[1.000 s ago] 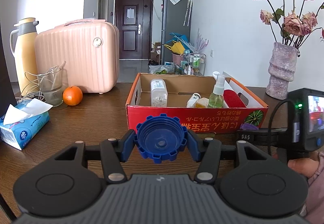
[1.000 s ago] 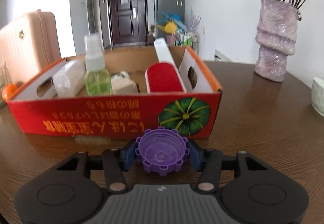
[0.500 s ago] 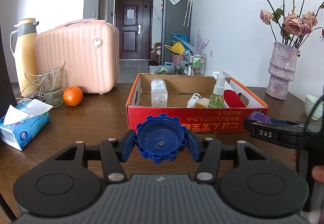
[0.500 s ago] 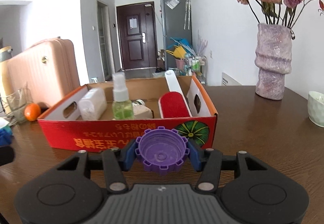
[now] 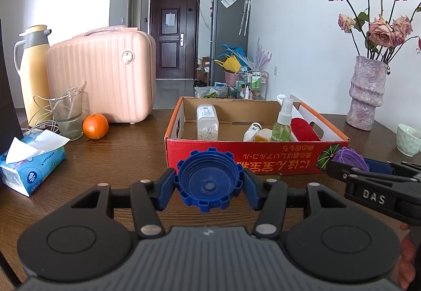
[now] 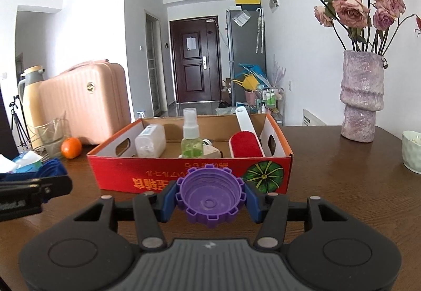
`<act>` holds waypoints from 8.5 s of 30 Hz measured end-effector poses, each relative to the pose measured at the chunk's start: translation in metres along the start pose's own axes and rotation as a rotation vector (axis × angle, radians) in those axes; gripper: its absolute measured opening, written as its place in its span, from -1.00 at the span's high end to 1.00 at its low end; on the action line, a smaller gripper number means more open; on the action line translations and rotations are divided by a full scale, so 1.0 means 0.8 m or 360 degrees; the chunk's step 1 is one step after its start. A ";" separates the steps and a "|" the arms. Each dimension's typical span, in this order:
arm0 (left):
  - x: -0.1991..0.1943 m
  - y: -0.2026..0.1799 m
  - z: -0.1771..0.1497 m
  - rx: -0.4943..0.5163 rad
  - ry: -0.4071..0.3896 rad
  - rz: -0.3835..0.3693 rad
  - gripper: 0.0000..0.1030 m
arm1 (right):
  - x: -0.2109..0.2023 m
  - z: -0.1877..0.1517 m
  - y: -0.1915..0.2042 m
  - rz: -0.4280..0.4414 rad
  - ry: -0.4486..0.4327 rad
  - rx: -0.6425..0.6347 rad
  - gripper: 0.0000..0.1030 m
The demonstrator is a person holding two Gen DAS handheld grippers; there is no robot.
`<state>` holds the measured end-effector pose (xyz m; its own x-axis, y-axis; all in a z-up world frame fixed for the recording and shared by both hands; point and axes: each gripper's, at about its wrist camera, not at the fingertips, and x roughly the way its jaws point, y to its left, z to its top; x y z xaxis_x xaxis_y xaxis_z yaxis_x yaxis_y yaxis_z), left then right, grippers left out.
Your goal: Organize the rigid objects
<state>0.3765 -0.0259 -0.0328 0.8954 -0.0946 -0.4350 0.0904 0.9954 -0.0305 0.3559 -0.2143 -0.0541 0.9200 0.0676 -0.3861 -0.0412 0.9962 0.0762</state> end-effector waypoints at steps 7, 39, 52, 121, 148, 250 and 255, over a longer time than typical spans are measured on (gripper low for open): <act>-0.004 -0.003 0.001 0.0017 -0.0014 0.0005 -0.07 | -0.015 -0.003 0.001 0.0027 -0.0024 0.0003 -0.02; 0.039 -0.025 0.048 -0.0031 -0.0079 0.0015 -0.07 | 0.033 0.045 -0.011 -0.0006 -0.0127 0.0041 -0.02; 0.095 -0.029 0.069 -0.0044 -0.0068 0.0023 -0.07 | 0.081 0.060 -0.031 -0.0009 -0.0100 0.0066 -0.02; 0.249 -0.029 0.109 -0.0040 0.0006 0.0202 -1.00 | 0.242 0.109 -0.052 0.0007 0.0073 0.0144 -0.76; 0.242 -0.018 0.108 -0.0068 0.0020 0.0207 -1.00 | 0.223 0.112 -0.074 -0.0088 0.0044 0.0237 -1.00; -0.265 0.005 -0.098 0.0020 -0.0154 0.0118 -1.00 | -0.295 -0.070 0.023 0.0015 -0.0166 -0.0073 -1.00; -0.265 0.006 -0.099 0.0019 -0.0154 0.0116 -1.00 | -0.295 -0.070 0.023 0.0015 -0.0163 -0.0073 -1.00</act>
<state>0.1523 0.0001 -0.0120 0.9377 -0.0230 -0.3467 0.0278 0.9996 0.0088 0.1165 -0.2085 -0.0133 0.9545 0.0734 -0.2891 -0.0657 0.9972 0.0363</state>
